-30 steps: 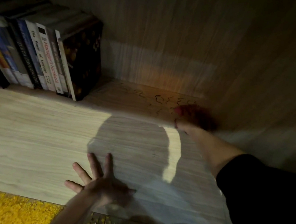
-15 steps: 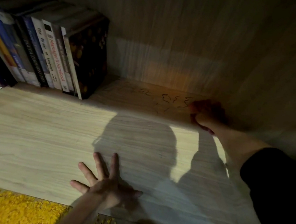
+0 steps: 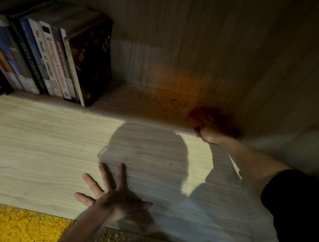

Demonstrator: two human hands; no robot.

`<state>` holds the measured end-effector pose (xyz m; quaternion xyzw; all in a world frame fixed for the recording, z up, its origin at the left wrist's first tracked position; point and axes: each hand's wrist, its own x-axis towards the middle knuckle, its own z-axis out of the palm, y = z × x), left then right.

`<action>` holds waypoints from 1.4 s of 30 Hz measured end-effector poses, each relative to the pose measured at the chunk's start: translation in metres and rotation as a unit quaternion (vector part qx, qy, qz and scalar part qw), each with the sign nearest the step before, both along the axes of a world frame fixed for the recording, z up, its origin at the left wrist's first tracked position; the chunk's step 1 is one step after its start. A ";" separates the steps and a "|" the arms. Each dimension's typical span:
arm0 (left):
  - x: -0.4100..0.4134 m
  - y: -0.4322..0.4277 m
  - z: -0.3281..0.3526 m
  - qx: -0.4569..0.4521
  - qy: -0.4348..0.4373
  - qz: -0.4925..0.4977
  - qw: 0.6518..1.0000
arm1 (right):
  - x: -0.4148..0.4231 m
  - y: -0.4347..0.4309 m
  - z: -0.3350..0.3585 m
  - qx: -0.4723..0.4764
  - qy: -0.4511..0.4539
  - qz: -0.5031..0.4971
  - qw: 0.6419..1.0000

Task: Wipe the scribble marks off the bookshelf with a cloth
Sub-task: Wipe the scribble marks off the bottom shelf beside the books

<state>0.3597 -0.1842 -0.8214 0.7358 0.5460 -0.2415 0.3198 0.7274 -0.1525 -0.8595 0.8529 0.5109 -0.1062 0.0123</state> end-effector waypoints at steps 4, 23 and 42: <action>0.001 0.001 -0.002 0.004 0.008 0.000 1.000 | 0.017 0.009 0.011 0.067 0.016 -0.168 0.983; 0.002 0.000 -0.005 0.011 0.007 -0.002 1.000 | 0.035 0.003 0.011 0.075 -0.046 -0.107 0.990; -0.003 0.002 -0.010 0.023 -0.029 -0.001 0.999 | -0.053 -0.017 0.007 0.003 0.072 0.069 0.995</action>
